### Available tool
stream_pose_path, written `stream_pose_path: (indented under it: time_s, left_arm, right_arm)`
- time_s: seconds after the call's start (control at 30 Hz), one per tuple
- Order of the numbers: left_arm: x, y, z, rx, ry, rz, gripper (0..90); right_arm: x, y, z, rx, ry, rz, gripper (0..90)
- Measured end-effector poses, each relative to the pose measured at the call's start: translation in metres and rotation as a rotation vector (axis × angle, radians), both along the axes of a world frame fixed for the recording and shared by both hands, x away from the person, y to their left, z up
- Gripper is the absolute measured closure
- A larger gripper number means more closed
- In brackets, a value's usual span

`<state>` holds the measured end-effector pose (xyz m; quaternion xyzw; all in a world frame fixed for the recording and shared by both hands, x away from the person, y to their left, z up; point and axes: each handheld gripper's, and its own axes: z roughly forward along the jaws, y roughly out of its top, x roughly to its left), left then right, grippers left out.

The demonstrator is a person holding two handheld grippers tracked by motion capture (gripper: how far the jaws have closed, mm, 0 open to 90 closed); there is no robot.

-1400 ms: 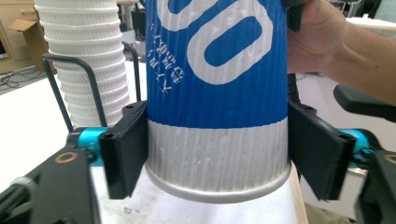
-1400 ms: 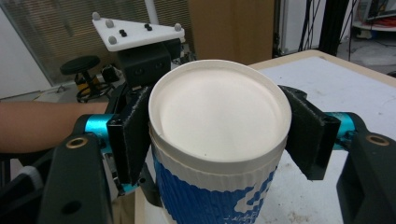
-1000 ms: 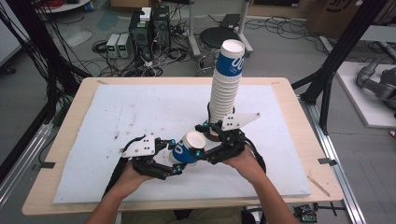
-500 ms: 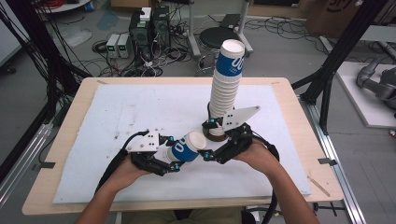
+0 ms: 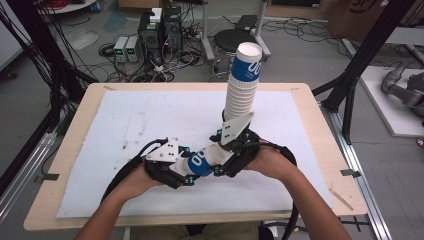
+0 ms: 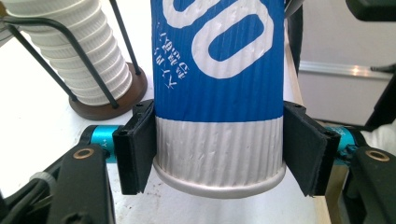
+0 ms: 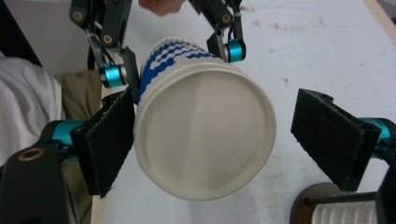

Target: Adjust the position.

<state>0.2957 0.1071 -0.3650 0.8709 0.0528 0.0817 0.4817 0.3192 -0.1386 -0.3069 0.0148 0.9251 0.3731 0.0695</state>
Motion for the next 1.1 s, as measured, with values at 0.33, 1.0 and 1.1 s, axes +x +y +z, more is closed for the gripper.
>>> stream_pose_path:
  time_s: [0.33,1.0,1.1]
  left_arm:
    - [0.002,-0.008,0.004,0.076,0.007,-0.021,32.9]
    - [0.004,0.023,-0.006,-0.227,0.033,0.03,15.4]
    - [0.005,0.029,-0.01,-0.299,0.048,0.052,15.4]
  right_arm:
    - [-0.001,0.015,-0.009,-0.134,0.03,0.064,28.3]
    - [0.009,-0.024,-0.012,0.085,0.105,0.044,30.7]
    - [0.011,-0.032,-0.016,0.17,0.114,0.034,30.7]
